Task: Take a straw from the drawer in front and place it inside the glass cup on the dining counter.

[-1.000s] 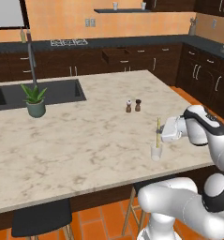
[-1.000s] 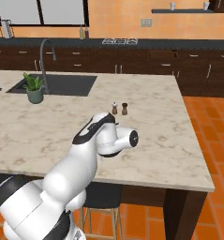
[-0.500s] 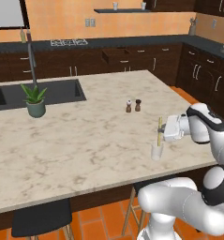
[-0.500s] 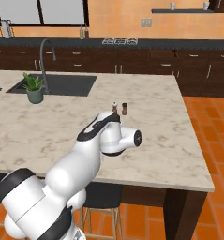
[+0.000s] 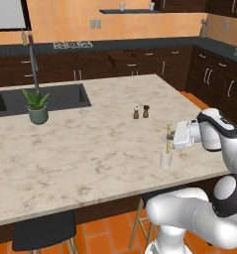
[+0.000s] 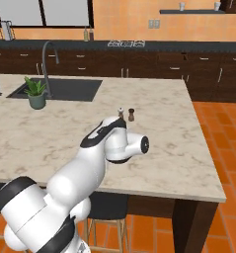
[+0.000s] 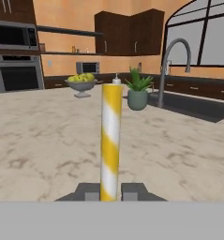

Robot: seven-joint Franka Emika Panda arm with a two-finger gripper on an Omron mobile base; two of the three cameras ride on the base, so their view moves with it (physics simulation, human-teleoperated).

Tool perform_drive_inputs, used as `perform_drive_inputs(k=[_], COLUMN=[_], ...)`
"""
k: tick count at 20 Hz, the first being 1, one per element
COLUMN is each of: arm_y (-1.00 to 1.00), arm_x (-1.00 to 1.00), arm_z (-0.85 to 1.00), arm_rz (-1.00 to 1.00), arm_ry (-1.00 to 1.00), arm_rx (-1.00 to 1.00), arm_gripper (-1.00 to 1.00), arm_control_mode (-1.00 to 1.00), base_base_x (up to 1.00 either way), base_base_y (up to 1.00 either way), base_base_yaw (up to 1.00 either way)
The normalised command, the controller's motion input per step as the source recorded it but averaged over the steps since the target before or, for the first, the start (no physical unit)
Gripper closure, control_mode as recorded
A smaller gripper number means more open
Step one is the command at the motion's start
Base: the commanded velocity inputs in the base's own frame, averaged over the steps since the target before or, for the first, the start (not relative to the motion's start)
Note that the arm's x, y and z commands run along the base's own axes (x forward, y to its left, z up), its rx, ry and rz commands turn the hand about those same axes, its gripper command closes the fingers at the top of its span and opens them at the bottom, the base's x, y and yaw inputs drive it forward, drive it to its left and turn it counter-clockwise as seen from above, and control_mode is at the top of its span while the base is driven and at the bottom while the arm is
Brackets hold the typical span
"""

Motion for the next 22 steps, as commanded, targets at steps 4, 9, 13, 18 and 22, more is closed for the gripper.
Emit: perform_drive_inputs(k=[4,9,13,18,22], arm_y=[0.0,0.0,-0.01,-0.05,-0.14], arm_x=[-0.02,0.0,0.0,0.0,0.0], arm_z=[0.05,-0.03,-0.23,-0.19,-0.11], arm_rz=[0.02,0.02,0.04,0.05,0.07], arm_ry=[0.0,0.0,0.0,-0.01,-0.03], arm_rx=[0.0,0.0,0.01,0.02,0.01], arm_gripper=[1.0,1.0,1.0,1.0,1.0], arm_control_mode=[-1.0,-1.0,-1.0,-1.0,-1.0], base_base_x=[0.0,0.0,0.0,0.0,0.0], base_base_y=[0.0,0.0,0.0,0.0,0.0], base_base_yaw=[0.0,0.0,0.0,0.0,0.0])
